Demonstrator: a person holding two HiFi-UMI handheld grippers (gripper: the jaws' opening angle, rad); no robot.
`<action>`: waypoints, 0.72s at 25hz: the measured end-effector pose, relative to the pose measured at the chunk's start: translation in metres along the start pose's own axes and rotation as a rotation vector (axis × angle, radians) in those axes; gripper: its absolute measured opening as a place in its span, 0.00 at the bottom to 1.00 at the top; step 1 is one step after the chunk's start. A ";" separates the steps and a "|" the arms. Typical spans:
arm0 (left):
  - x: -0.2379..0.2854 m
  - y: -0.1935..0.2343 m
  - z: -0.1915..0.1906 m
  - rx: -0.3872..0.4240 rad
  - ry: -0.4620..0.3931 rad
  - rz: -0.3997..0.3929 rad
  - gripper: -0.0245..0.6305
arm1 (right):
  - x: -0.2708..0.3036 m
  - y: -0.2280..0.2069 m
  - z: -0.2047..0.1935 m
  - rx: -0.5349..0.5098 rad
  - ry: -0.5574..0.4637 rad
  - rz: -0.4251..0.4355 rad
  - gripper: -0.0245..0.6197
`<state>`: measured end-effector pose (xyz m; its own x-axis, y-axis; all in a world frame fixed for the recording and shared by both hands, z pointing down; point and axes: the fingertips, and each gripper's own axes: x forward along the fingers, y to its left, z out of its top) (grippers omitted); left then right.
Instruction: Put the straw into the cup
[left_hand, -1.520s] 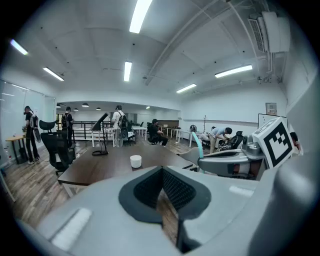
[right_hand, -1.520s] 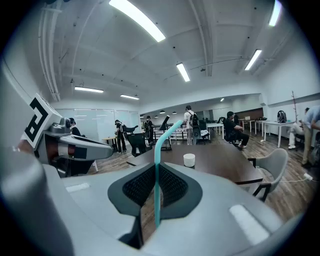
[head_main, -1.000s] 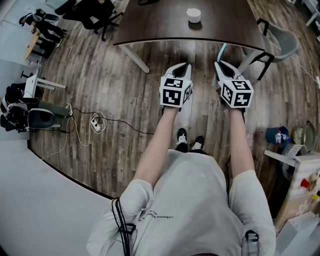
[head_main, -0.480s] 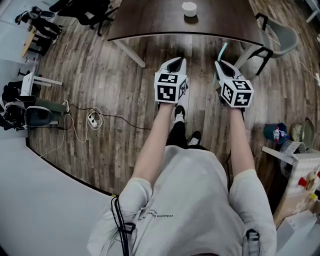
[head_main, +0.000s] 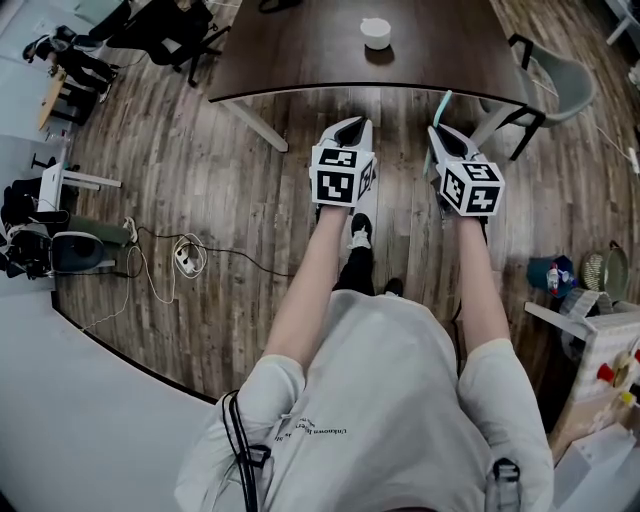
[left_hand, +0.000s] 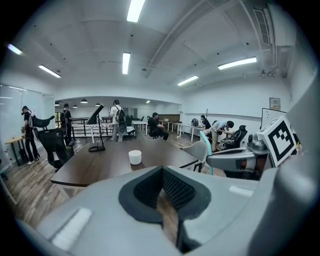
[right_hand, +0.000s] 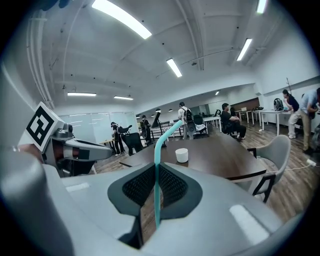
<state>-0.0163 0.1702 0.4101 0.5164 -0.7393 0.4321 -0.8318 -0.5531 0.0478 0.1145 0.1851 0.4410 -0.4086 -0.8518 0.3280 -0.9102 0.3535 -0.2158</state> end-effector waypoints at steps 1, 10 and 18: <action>0.006 0.005 0.003 0.002 0.000 -0.003 0.04 | 0.008 -0.001 0.004 -0.003 -0.002 0.000 0.11; 0.062 0.048 0.029 0.042 0.010 -0.034 0.04 | 0.071 -0.012 0.031 -0.020 -0.006 0.017 0.11; 0.106 0.086 0.035 0.047 0.042 -0.079 0.04 | 0.125 -0.024 0.050 -0.006 0.000 0.002 0.11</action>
<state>-0.0257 0.0313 0.4279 0.5703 -0.6766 0.4659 -0.7777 -0.6272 0.0411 0.0887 0.0507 0.4408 -0.4107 -0.8508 0.3277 -0.9097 0.3579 -0.2108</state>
